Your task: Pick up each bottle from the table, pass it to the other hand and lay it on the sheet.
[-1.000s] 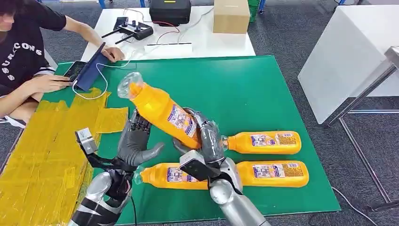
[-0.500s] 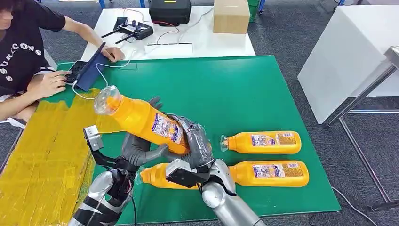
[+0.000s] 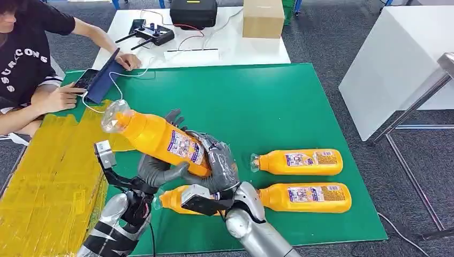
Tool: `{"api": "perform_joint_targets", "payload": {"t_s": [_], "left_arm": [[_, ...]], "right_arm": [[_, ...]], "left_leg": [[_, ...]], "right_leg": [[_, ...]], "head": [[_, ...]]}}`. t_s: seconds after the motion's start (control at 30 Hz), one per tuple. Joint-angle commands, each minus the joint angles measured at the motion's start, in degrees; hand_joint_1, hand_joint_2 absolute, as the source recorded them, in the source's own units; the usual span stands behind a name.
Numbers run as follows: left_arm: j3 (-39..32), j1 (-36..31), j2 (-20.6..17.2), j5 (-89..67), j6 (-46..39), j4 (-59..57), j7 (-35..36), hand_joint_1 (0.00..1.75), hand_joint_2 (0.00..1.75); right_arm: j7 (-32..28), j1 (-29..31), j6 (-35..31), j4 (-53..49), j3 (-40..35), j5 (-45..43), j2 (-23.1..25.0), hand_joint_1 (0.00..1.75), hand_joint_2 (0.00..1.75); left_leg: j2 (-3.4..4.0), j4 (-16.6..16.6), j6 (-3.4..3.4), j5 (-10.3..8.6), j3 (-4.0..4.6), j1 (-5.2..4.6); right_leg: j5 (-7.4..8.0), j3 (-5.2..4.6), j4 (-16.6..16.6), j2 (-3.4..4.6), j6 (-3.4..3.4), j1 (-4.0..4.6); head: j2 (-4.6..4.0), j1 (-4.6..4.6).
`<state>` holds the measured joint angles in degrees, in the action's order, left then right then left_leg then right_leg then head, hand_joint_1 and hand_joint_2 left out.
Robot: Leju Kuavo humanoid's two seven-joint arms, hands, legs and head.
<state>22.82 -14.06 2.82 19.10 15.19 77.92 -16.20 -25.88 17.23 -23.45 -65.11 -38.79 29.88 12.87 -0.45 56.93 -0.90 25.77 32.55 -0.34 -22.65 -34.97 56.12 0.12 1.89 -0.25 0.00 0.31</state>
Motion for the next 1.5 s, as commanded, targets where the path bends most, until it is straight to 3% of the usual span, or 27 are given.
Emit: {"api": "perform_joint_targets", "payload": {"t_s": [0.03, 0.07, 0.87, 0.9, 0.93, 1.2, 1.4, 1.5], "left_arm": [[3.01, -3.68, -0.16, 3.23, 0.66, -6.37, 0.93, 0.00, 1.75], [-0.69, -2.37, 2.38, 7.22, -2.12, -6.14, 0.22, 1.75, 1.75], [-0.49, -0.97, 1.81, 9.68, -6.12, -1.21, 0.37, 1.75, 1.75], [-0.54, -0.97, 1.79, 9.68, -6.28, -1.08, 0.31, 1.75, 1.75], [-0.63, -1.04, 1.79, 9.68, -6.46, -0.91, 0.27, 1.75, 1.75], [-2.06, -2.23, 1.51, 6.14, -12.61, 1.34, -1.62, 1.75, 1.75], [-5.22, -5.20, 0.27, -3.87, -23.57, 3.82, -5.95, 1.75, 1.75], [-5.84, -6.62, -0.02, -7.27, -26.61, 3.58, -6.81, 1.75, 1.75]], "right_arm": [[-0.37, 3.06, 1.65, 10.18, -9.20, -0.55, 0.04, 1.73, 1.75], [0.83, 3.00, 2.30, 11.05, -9.38, -1.06, -0.05, 1.75, 1.75], [0.40, 2.76, 0.23, 11.85, -8.43, -3.37, -0.59, 1.73, 1.75], [0.42, 2.69, 0.19, 11.63, -8.29, -3.43, -0.66, 1.27, 1.75], [0.47, 2.65, 0.10, 11.28, -8.04, -3.49, -0.76, 0.03, 1.75], [-0.38, 0.64, -2.71, 3.30, -5.90, -4.20, -2.03, 0.00, 1.75], [-1.72, -3.26, -3.45, -14.61, -6.22, -6.23, -5.79, 0.00, 1.75], [-1.74, -3.53, -2.74, -17.06, -6.47, -6.96, -6.57, 0.00, 1.75]], "left_leg": [[-0.01, -0.07, 0.07, 0.06, -0.27, 0.06], [0.00, -0.07, 0.10, 0.11, -0.38, 0.10], [-0.04, -0.02, 0.04, 0.02, -0.08, 0.04], [-0.08, -0.01, 0.07, 0.08, -0.20, 0.08], [-0.07, -0.02, 0.05, 0.03, -0.10, 0.04], [-0.09, 0.07, 0.09, 0.12, -0.20, 0.11], [-0.07, 0.06, 0.05, 0.03, 0.03, 0.05], [-0.09, 0.11, 0.07, 0.09, -0.04, 0.08]], "right_leg": [[-0.06, 0.29, -0.10, -0.05, -0.03, 0.06], [-0.09, 0.42, -0.12, -0.05, -0.04, 0.10], [-0.04, 0.09, -0.05, -0.11, -0.01, 0.04], [-0.10, 0.24, -0.07, -0.16, -0.01, 0.09], [-0.06, 0.13, -0.05, -0.14, -0.01, 0.05], [-0.13, 0.26, -0.01, -0.17, -0.02, 0.12], [-0.06, 0.00, 0.02, -0.14, -0.01, 0.06], [-0.11, 0.09, 0.05, -0.15, -0.02, 0.08]], "head": [[0.00, 0.00], [0.00, 0.00], [0.02, 0.00], [0.00, 0.00], [0.00, -0.02], [0.00, 0.00], [0.00, 0.00], [0.00, 0.04]]}}
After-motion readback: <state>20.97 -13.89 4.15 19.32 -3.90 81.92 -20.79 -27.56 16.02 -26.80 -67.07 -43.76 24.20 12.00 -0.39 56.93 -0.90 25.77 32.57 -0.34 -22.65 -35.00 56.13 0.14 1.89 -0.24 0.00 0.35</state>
